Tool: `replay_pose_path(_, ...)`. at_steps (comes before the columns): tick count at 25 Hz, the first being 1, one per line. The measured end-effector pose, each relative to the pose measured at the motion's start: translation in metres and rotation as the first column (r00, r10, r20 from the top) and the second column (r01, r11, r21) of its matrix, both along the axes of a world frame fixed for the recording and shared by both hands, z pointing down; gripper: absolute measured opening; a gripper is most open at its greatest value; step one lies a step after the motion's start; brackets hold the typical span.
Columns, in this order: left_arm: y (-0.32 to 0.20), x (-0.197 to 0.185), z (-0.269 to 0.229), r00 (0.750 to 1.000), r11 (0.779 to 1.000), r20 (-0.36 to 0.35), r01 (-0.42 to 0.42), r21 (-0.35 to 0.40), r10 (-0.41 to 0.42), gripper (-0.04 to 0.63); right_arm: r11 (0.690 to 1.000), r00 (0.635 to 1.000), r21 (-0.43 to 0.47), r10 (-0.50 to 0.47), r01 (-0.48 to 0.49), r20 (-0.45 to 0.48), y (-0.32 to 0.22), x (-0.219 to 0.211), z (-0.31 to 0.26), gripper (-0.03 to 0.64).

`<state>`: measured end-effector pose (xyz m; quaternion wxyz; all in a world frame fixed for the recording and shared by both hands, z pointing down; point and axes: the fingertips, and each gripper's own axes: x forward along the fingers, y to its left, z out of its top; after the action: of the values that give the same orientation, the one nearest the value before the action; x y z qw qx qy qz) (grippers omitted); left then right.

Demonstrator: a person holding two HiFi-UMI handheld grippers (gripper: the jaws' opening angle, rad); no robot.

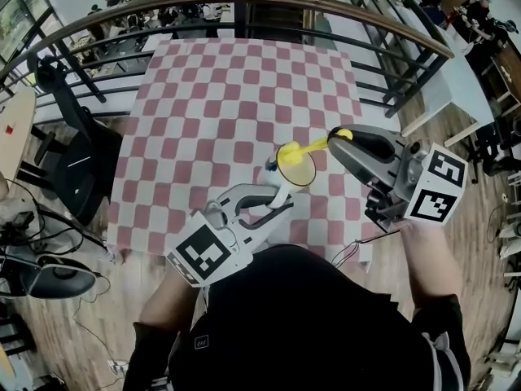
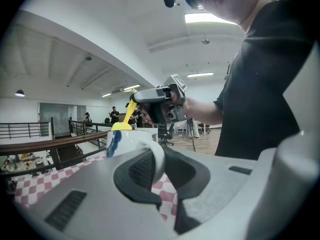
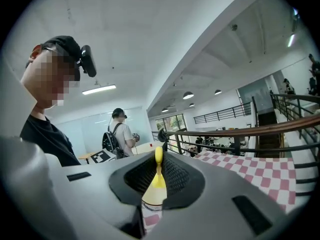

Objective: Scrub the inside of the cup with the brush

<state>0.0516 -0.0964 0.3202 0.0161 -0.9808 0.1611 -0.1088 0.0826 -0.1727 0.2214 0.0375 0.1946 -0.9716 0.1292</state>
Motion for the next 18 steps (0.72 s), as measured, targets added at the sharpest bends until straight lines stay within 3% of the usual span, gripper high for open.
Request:
replay_pose_path(10,-0.004,-0.002,0.003,1.000,1.000,0.025,0.014,0.016,-0.014,0.038,0.985,0.991,-0.114,-0.123,0.128,0.046,0.015,-0.010,0.011,0.043)
replay_pose_path(13,-0.001,-0.003,0.008,0.999,1.000,0.046,0.009,0.022,-0.010,0.038,0.979,0.988,-0.135,-0.151,0.152,0.013,0.019,-0.010,0.017,0.043)
replay_pose_path(18,0.004,-0.001,0.005,1.000,1.000,0.015,-0.013,-0.001,0.014,0.038,0.969,0.971,-0.157,-0.212,0.193,-0.112,0.028,-0.009,0.033,0.043)
